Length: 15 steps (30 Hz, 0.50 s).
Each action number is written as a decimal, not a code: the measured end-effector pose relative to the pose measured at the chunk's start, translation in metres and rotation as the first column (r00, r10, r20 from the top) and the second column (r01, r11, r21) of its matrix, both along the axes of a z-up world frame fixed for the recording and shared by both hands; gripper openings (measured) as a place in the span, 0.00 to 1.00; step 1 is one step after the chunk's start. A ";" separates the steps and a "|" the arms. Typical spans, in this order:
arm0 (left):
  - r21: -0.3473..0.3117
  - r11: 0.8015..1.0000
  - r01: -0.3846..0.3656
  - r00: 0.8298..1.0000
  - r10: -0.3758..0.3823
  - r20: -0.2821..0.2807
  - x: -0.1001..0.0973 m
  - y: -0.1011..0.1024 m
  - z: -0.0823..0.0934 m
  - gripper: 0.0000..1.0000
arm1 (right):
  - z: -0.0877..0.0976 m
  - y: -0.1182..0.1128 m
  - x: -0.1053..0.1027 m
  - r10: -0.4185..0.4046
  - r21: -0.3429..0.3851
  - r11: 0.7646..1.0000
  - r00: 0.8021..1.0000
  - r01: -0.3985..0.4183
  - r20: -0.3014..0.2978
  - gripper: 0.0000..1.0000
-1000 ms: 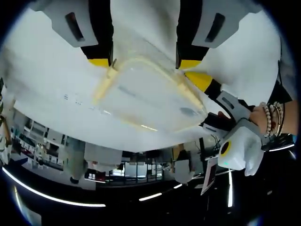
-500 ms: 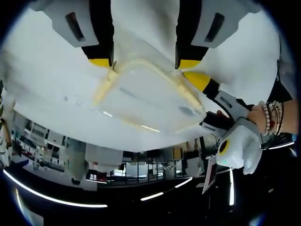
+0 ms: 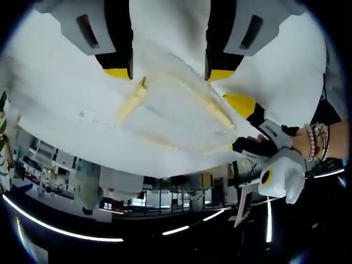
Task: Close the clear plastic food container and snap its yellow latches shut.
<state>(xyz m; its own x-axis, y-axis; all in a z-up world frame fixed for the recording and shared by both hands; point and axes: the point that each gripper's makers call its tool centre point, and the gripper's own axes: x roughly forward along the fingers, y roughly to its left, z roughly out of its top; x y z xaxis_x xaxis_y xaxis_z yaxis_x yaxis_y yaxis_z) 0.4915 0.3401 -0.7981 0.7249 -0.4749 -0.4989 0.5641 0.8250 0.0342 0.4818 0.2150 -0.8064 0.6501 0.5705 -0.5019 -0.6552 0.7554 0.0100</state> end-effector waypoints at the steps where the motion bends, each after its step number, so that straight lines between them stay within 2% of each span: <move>1: -0.016 1.000 -0.015 0.999 0.016 0.044 0.001 0.003 0.009 0.73 | 0.001 -0.002 -0.002 -0.010 0.004 1.000 1.000 0.010 -0.005 0.53; 3: -0.050 0.997 -0.052 0.997 0.055 0.047 -0.003 0.006 0.016 0.78 | 0.004 -0.004 -0.007 -0.032 0.025 0.999 0.999 0.033 -0.035 0.58; 5: -0.086 0.995 -0.051 0.997 0.056 0.048 -0.007 0.004 0.023 0.82 | 0.010 -0.005 -0.011 -0.037 0.032 0.999 0.999 0.037 -0.027 0.65; 6: -0.101 0.993 -0.053 0.997 0.059 0.053 -0.011 0.004 0.028 0.82 | 0.017 -0.005 -0.015 -0.036 0.029 0.999 0.999 0.036 -0.002 0.67; 8: -0.109 0.992 -0.056 0.995 0.064 0.071 -0.017 0.003 0.036 0.88 | 0.027 -0.006 -0.021 -0.035 0.029 0.999 0.999 0.034 0.023 0.72; 10: -0.089 0.994 -0.060 0.992 0.069 0.107 -0.021 0.004 0.044 0.99 | 0.036 -0.006 -0.027 -0.037 0.045 0.998 0.999 0.036 0.027 0.77; 13: -0.081 0.996 -0.039 0.992 0.048 0.114 -0.034 0.003 0.054 0.99 | 0.053 -0.005 -0.036 -0.042 0.064 0.997 0.997 0.038 0.061 0.83; 15: -0.094 0.995 -0.023 0.989 0.036 0.145 -0.044 0.002 0.066 0.99 | 0.064 -0.005 -0.045 -0.049 0.068 0.997 0.995 0.043 0.083 0.86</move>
<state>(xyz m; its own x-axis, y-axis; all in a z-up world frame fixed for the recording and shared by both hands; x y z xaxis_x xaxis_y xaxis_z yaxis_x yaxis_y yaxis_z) 0.4476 0.3423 -0.7317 0.8012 -0.4912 -0.3417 0.5339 0.8447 0.0375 0.4372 0.2099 -0.7421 0.7149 0.5692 -0.4060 -0.6206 0.7841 0.0065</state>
